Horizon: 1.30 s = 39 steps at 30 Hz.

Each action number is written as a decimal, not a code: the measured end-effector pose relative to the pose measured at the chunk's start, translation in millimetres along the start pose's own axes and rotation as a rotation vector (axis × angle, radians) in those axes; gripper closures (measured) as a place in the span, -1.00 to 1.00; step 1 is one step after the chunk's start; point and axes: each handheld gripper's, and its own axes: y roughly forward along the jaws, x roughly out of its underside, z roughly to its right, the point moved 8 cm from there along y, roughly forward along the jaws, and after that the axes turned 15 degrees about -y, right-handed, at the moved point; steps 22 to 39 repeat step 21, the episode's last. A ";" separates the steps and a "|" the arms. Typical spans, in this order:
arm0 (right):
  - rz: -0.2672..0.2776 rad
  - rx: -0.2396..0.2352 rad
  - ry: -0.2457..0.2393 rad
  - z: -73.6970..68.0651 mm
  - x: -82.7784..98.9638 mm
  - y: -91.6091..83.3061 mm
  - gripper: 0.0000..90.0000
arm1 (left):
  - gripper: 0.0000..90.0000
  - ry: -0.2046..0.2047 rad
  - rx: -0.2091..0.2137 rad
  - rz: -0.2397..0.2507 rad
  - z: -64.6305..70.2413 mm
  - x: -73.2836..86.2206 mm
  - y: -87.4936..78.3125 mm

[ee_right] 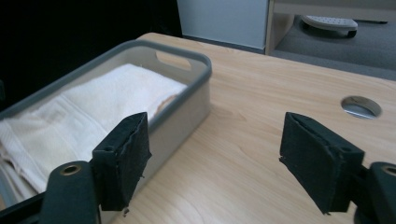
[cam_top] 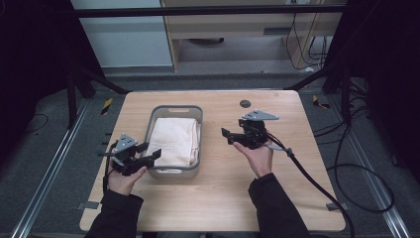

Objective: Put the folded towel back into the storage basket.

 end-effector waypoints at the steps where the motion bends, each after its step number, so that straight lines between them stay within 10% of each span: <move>1: -0.002 0.004 -0.004 2.7 5.1 -4.4 -0.49 | -0.18 0.003 0.001 0.000 0.0 1.4 -1.4; 21: -0.067 0.063 -0.005 43.0 100.8 -71.2 -0.71 | -0.42 -0.009 -0.041 0.010 -28.6 41.4 -33.4; 39: -0.067 0.063 -0.005 43.0 100.8 -71.2 -0.71 | -0.42 -0.009 -0.041 0.010 -28.6 41.4 -33.4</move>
